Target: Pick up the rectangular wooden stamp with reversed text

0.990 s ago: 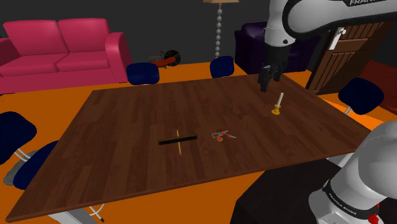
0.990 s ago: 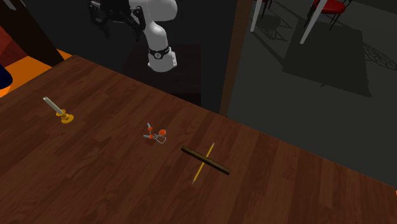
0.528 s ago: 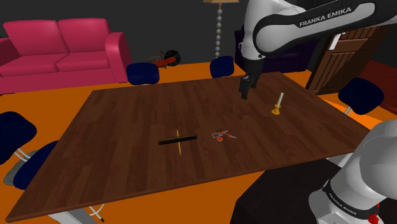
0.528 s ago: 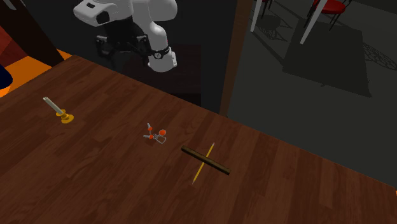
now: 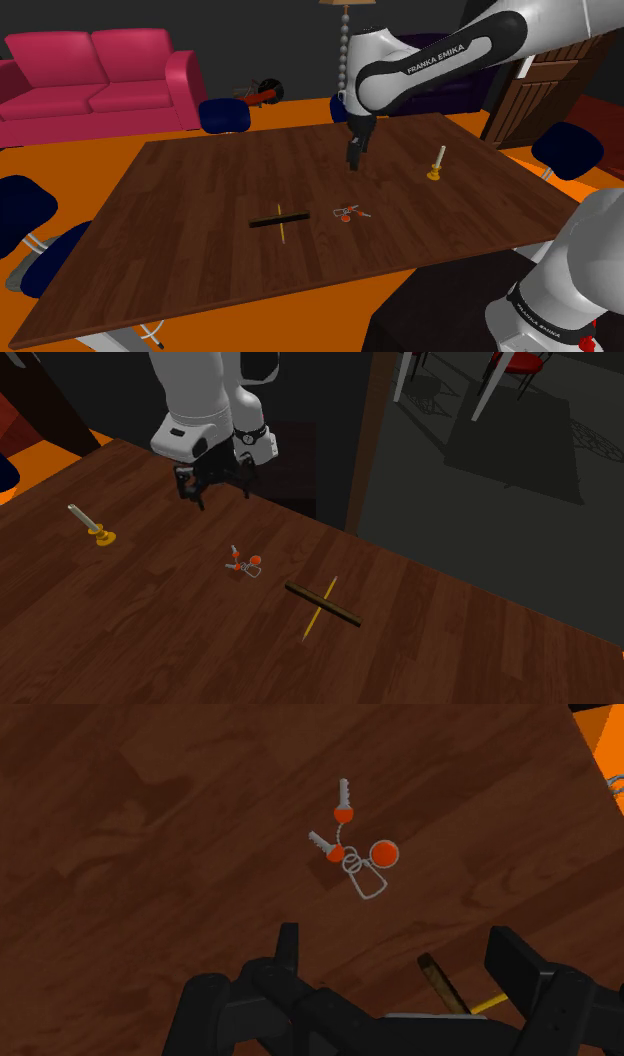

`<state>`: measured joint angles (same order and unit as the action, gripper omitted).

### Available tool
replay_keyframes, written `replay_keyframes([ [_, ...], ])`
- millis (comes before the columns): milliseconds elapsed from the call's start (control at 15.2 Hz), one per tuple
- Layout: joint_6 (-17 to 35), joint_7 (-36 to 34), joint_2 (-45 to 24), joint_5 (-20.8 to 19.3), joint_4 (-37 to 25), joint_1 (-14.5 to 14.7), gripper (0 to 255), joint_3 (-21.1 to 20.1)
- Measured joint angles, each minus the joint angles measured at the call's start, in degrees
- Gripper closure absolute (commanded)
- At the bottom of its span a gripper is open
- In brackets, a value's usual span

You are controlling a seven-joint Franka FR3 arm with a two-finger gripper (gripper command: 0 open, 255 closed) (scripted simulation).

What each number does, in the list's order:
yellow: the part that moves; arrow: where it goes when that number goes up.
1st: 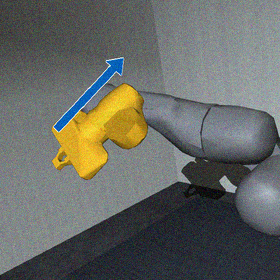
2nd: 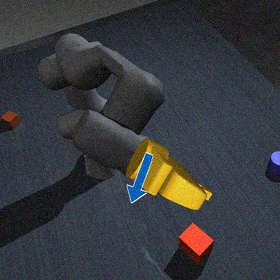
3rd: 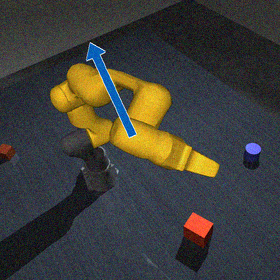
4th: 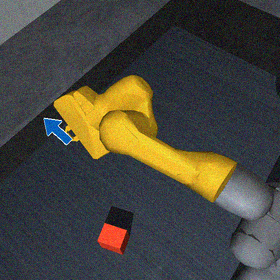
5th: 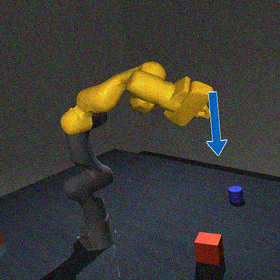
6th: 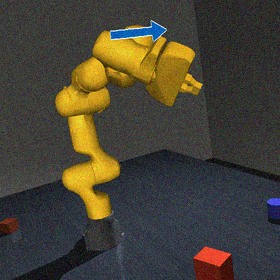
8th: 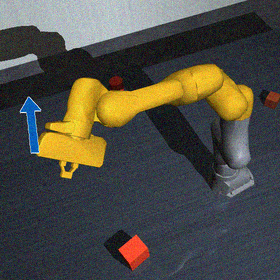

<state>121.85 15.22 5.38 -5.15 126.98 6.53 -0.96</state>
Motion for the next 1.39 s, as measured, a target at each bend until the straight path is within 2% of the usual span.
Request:
replay_keyframes([
  [528, 6.6, 8.2, -15.2, 1.3, -8.9, 2.2, 0, -2.2],
  [1386, 9.6, 19.2, -39.4, 0.0, -30.0, 6.1, 0, -7.4],
])
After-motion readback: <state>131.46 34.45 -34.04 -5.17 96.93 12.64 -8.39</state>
